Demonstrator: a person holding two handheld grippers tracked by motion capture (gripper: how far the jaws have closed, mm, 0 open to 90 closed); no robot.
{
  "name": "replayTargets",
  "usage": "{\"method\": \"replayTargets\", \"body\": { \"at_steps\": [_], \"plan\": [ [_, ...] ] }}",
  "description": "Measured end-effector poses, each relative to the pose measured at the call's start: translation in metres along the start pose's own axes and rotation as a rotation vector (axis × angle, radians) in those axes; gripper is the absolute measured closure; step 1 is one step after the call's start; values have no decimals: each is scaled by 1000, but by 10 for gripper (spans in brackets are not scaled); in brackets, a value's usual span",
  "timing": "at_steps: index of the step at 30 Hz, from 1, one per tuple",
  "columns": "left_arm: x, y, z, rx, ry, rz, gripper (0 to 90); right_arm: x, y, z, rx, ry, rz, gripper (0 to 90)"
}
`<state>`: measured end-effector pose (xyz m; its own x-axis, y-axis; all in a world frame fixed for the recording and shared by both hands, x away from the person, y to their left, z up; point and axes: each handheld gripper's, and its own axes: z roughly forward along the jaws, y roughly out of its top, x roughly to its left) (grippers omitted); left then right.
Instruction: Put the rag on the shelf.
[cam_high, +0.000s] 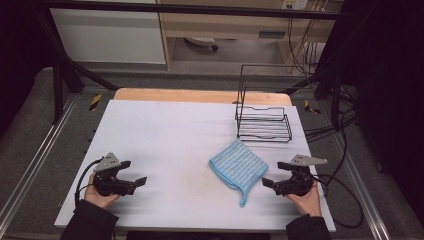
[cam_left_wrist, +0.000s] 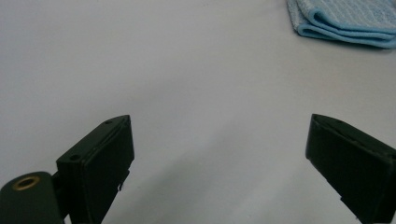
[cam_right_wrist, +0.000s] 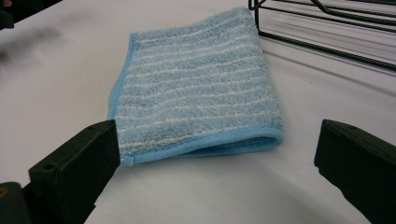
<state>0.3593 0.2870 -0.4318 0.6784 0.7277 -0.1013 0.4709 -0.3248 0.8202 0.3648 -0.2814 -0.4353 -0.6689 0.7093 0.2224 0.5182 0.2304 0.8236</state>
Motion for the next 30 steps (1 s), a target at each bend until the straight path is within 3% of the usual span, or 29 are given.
{"method": "replayTargets", "body": {
  "at_steps": [14, 23, 30],
  "plan": [
    [-1, -1, 1, 8, -1, -3, 79, 10, 2, 10, 34, -10, -5, 15],
    [-1, -1, 1, 4, 8, -7, 82, 25, 7, 23, 66, 7, -45, 54],
    [-1, -1, 2, 10, 13, 0, 85, 45, 12, 36, 111, 39, -98, 153]
  ]
}}
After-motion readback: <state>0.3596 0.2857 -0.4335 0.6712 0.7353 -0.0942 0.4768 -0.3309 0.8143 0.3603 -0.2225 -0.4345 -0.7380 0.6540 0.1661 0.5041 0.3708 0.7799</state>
